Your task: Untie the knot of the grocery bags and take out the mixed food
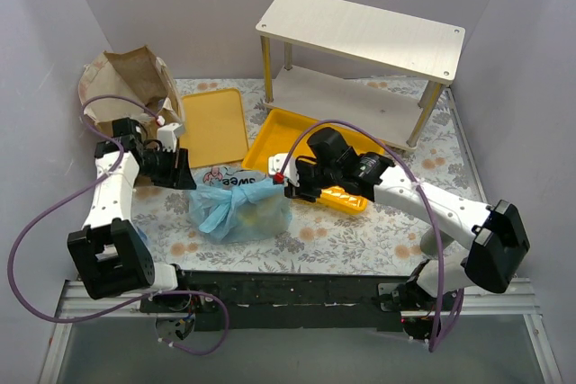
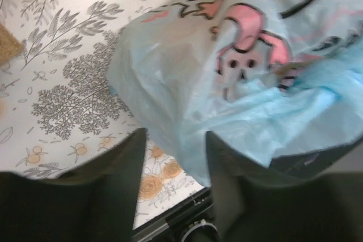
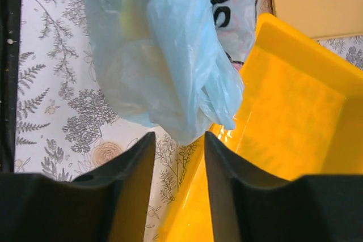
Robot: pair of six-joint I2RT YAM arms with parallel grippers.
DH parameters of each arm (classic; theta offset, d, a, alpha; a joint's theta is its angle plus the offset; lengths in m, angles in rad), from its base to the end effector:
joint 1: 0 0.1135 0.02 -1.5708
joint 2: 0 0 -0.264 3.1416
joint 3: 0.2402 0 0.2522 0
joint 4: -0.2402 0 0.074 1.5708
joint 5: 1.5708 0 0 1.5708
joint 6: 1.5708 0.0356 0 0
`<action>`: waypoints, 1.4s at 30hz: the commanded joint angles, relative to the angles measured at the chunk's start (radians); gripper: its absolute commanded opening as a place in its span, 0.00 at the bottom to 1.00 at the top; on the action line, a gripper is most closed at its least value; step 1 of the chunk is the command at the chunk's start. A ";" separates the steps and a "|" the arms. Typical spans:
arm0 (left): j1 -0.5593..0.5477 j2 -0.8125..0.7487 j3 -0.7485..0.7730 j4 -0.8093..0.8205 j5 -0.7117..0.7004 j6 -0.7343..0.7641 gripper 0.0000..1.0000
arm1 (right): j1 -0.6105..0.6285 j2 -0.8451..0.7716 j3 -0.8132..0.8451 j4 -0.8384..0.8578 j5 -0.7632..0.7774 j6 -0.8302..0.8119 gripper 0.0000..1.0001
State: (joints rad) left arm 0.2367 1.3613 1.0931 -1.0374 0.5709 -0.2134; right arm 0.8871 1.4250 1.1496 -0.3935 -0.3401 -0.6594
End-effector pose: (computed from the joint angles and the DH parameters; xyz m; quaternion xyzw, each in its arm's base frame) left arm 0.2421 0.0386 0.2643 -0.1759 0.9354 -0.2776 0.1301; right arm 0.1917 0.2541 0.2991 -0.6724 0.5833 0.2001 0.4095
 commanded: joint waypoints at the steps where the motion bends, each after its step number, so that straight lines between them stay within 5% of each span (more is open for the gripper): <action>1: 0.007 -0.062 0.137 -0.140 0.248 0.146 0.54 | 0.044 -0.012 0.091 -0.022 -0.074 -0.020 0.53; 5: 0.006 -0.067 0.186 -0.260 0.398 0.281 0.63 | 0.059 0.055 0.176 -0.005 -0.105 0.007 0.57; 19: -0.042 -0.054 -0.030 -0.234 0.359 0.437 0.57 | 0.088 0.253 0.271 0.007 -0.165 0.040 0.49; 23: -0.068 -0.079 -0.059 -0.112 0.285 0.375 0.39 | 0.088 0.249 0.262 0.024 -0.160 0.069 0.24; 27: -0.070 -0.080 -0.073 -0.067 0.201 0.361 0.00 | 0.088 0.188 0.228 0.019 -0.133 0.052 0.11; 37: -0.024 -0.139 -0.127 -0.090 0.078 0.393 0.00 | 0.018 -0.096 -0.072 -0.030 -0.036 -0.014 0.07; 40: -0.019 -0.140 -0.099 -0.110 0.118 0.408 0.00 | -0.011 -0.155 -0.129 -0.044 -0.028 -0.031 0.13; 42: -0.019 -0.142 -0.055 -0.147 0.165 0.411 0.15 | -0.013 -0.172 -0.120 -0.050 -0.020 -0.039 0.23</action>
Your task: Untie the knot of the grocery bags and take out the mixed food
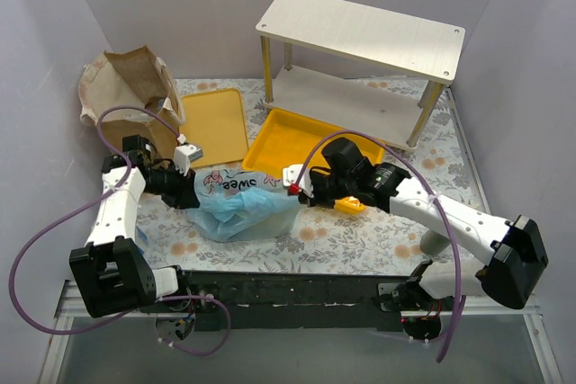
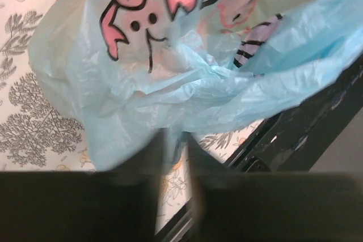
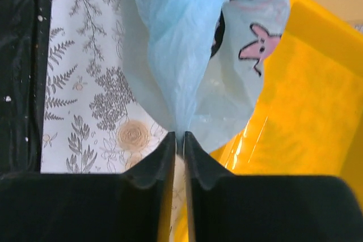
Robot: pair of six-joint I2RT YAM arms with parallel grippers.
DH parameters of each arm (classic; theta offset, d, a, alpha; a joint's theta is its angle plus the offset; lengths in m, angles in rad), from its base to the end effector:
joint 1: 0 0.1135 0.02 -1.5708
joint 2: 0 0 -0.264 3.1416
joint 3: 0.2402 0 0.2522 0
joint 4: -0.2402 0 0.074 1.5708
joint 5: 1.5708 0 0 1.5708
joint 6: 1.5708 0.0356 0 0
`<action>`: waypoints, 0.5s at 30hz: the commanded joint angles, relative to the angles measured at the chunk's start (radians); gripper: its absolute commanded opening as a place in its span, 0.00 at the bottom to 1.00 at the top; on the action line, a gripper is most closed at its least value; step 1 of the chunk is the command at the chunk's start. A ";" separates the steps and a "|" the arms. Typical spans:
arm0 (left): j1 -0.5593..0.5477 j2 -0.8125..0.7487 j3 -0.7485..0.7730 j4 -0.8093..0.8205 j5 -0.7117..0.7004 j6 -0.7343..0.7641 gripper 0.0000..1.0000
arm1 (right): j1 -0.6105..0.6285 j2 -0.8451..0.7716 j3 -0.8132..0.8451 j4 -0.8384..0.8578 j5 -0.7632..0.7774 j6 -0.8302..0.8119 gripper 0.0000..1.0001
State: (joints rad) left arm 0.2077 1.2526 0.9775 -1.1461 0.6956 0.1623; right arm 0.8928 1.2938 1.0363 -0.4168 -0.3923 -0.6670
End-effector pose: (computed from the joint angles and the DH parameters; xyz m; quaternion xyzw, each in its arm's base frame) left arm 0.2049 0.0199 0.2553 0.0042 0.9378 -0.3212 0.1316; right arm 0.1672 0.2293 0.2963 -0.6816 0.5691 0.2224 0.4026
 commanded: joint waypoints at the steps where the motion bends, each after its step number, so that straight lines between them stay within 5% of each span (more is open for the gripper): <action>1: 0.010 -0.035 0.132 -0.053 0.114 0.036 0.35 | -0.018 -0.037 0.008 -0.031 0.029 -0.029 0.36; 4: 0.009 -0.036 0.258 -0.139 0.253 0.081 0.56 | -0.018 -0.001 0.119 -0.043 -0.029 0.006 0.52; 6: -0.007 -0.038 0.291 -0.164 0.304 0.072 0.60 | -0.018 0.041 0.172 -0.011 -0.085 0.038 0.56; 15: -0.270 -0.073 0.168 -0.103 0.254 -0.094 0.62 | -0.012 0.245 0.297 0.039 -0.295 0.254 0.64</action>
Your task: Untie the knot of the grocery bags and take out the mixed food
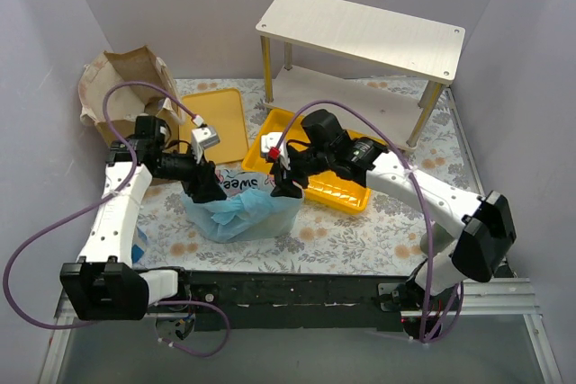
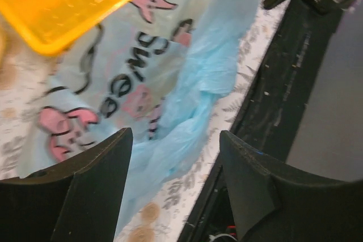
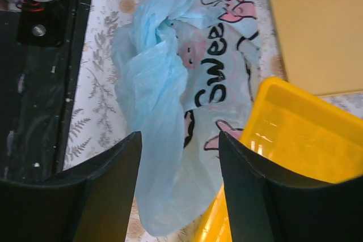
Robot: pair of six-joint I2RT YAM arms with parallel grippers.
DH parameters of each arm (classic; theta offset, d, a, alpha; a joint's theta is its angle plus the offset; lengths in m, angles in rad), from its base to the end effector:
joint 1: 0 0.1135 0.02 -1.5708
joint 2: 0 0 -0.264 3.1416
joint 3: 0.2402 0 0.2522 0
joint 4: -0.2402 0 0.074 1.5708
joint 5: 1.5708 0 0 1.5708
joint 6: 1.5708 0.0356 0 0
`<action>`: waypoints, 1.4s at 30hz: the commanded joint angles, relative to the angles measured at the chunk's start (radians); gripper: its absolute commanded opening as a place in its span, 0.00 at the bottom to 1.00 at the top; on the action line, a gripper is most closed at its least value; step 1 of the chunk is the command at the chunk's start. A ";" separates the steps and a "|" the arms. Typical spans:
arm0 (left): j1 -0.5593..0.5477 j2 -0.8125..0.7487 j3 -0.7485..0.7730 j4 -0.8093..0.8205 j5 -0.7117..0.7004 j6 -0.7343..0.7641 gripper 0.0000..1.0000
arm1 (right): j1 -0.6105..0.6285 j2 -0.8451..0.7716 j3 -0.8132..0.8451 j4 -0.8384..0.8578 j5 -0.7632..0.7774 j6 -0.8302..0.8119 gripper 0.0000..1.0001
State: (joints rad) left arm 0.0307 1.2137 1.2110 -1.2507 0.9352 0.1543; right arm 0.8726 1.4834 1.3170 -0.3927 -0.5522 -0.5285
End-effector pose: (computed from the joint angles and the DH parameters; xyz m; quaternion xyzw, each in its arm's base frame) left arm 0.2033 -0.0224 0.3298 0.1255 0.8754 -0.4302 0.1816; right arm 0.2023 0.2701 0.3398 -0.6435 0.5583 0.3148 0.4185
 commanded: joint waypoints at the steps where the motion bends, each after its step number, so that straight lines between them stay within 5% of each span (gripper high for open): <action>1: -0.104 -0.052 -0.077 0.013 0.004 -0.104 0.62 | 0.011 0.060 0.007 0.031 -0.143 0.134 0.64; 5: -0.144 -0.083 -0.140 0.114 -0.076 -0.147 0.61 | 0.031 0.037 -0.100 0.081 -0.157 0.220 0.63; 6: -0.150 -0.086 -0.172 0.141 -0.123 -0.177 0.57 | 0.035 0.031 -0.119 0.081 -0.144 0.222 0.58; 7: -0.152 -0.091 -0.183 0.164 -0.140 -0.183 0.52 | 0.037 0.023 -0.136 0.083 -0.129 0.229 0.41; 9: -0.153 -0.095 -0.199 0.221 -0.185 -0.191 0.35 | 0.037 0.000 -0.171 0.095 -0.066 0.242 0.25; 10: -0.153 -0.095 -0.202 0.230 -0.222 -0.185 0.11 | 0.037 -0.011 -0.180 0.094 -0.043 0.233 0.18; 13: -0.152 -0.106 -0.223 0.230 -0.306 -0.132 0.00 | 0.037 -0.064 -0.199 0.042 0.052 0.139 0.02; 24: -0.141 -0.244 -0.338 0.209 -0.483 -0.081 0.00 | -0.101 -0.334 -0.426 -0.136 0.164 -0.062 0.01; 27: -0.141 -0.260 -0.300 0.189 -0.423 -0.101 0.00 | -0.112 -0.454 -0.522 -0.078 0.166 -0.083 0.41; 28: -0.141 -0.260 -0.266 0.166 -0.399 -0.123 0.05 | -0.112 -0.481 -0.516 -0.036 0.146 -0.074 0.54; 29: -0.141 -0.256 -0.227 0.154 -0.371 -0.133 0.21 | -0.112 -0.483 -0.468 -0.012 0.114 -0.052 0.59; 30: -0.141 -0.255 -0.124 0.139 -0.310 -0.137 0.49 | -0.112 -0.473 -0.429 0.006 0.101 0.009 0.63; 34: -0.141 -0.234 0.049 0.117 -0.185 -0.189 0.77 | -0.112 -0.349 -0.260 0.063 0.031 0.091 0.70; 36: -0.141 -0.203 0.053 0.120 -0.150 -0.249 0.80 | -0.110 -0.313 -0.240 0.152 0.006 0.131 0.75; 37: -0.141 -0.194 0.030 0.143 -0.141 -0.283 0.98 | -0.106 -0.266 -0.233 0.173 0.000 0.171 0.76; 42: -0.141 -0.200 -0.039 0.249 -0.102 -0.410 0.98 | -0.063 -0.163 -0.196 0.255 -0.045 0.236 0.79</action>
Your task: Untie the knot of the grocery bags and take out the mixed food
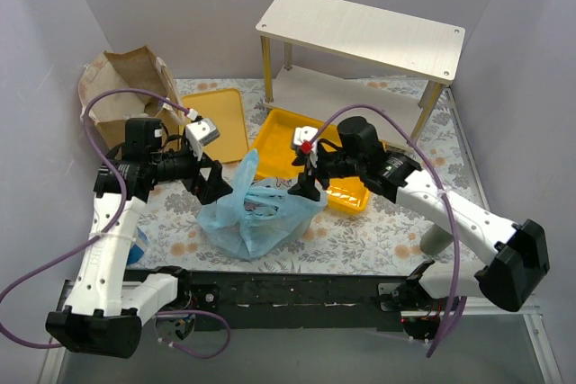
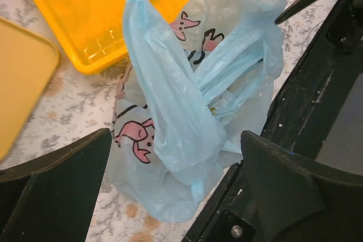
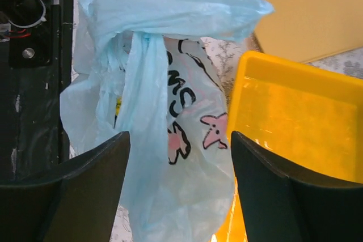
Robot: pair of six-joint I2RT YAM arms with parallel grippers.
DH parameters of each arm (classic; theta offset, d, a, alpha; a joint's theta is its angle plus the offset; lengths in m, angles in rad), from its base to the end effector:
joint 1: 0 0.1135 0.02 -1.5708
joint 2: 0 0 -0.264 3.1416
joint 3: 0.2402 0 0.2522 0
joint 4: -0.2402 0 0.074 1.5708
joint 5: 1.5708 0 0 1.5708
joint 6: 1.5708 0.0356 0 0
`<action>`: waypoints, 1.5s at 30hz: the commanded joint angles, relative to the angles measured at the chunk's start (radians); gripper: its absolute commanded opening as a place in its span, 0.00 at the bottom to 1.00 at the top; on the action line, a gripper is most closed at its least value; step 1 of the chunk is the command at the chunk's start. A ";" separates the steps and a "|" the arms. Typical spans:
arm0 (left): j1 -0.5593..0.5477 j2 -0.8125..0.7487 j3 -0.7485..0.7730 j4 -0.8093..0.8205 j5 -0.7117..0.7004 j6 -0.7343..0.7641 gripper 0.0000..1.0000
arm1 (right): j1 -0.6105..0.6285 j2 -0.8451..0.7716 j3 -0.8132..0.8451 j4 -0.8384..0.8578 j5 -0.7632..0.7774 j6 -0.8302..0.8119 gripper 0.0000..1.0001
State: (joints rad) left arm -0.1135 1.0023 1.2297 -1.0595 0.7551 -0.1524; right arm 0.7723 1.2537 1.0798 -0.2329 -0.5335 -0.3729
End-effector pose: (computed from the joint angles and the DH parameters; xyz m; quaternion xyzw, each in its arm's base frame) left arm 0.1664 -0.0435 0.3758 0.1162 0.8693 -0.3852 0.2870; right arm 0.1918 0.2121 0.3396 -0.5584 0.5988 0.3210 0.4760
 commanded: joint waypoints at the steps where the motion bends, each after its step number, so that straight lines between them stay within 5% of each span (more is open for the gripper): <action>1: 0.003 0.013 -0.070 0.081 0.082 -0.102 0.98 | 0.057 0.094 0.051 0.095 -0.074 0.071 0.79; 7: 0.003 0.116 -0.133 0.105 0.139 -0.072 0.97 | 0.134 0.191 0.078 0.093 -0.067 0.085 0.81; 11: 0.003 0.185 -0.148 0.070 0.124 -0.001 0.66 | 0.142 0.228 0.086 0.125 0.073 0.120 0.47; 12: 0.003 0.197 -0.154 0.056 0.086 0.019 0.45 | 0.140 0.234 0.092 0.132 0.092 0.118 0.35; 14: 0.003 0.200 -0.160 0.039 0.021 0.033 0.28 | 0.134 0.234 0.111 0.133 0.112 0.105 0.32; 15: 0.003 0.190 -0.157 0.035 -0.046 0.037 0.16 | 0.130 0.236 0.130 0.135 0.109 0.094 0.22; 17: 0.009 0.112 -0.142 0.046 -0.103 0.039 0.00 | 0.117 0.236 0.156 0.135 0.109 0.086 0.02; 18: 0.011 0.078 -0.130 0.064 -0.135 0.037 0.00 | 0.114 0.240 0.192 0.133 0.112 0.086 0.01; 23: 0.017 -0.059 0.026 0.095 -0.339 0.080 0.00 | 0.116 0.271 0.379 0.139 0.029 0.112 0.01; 29: 0.018 -0.059 0.287 0.184 -0.516 0.073 0.00 | 0.120 0.296 0.597 0.213 0.144 0.198 0.01; 34: 0.017 -0.076 0.349 0.093 -0.539 0.076 0.00 | 0.120 0.236 0.516 0.222 0.270 0.177 0.01; 38: 0.017 -0.145 0.203 0.043 -0.394 0.033 0.02 | 0.122 0.165 0.338 0.184 0.088 0.158 0.01; 39: 0.017 -0.148 0.139 0.082 -0.326 0.004 0.32 | 0.124 0.130 0.295 0.173 0.054 0.146 0.01; 40: 0.017 -0.149 0.113 0.113 -0.300 -0.045 0.49 | 0.125 0.110 0.251 0.161 0.014 0.135 0.01; 45: 0.017 -0.010 0.070 0.205 -0.087 -0.216 0.98 | 0.131 -0.037 -0.048 0.115 -0.022 0.100 0.01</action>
State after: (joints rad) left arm -0.1001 0.8787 1.3140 -0.9295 0.4576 -0.2211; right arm 0.8967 1.3258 1.1797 -0.0872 -0.4717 -0.2401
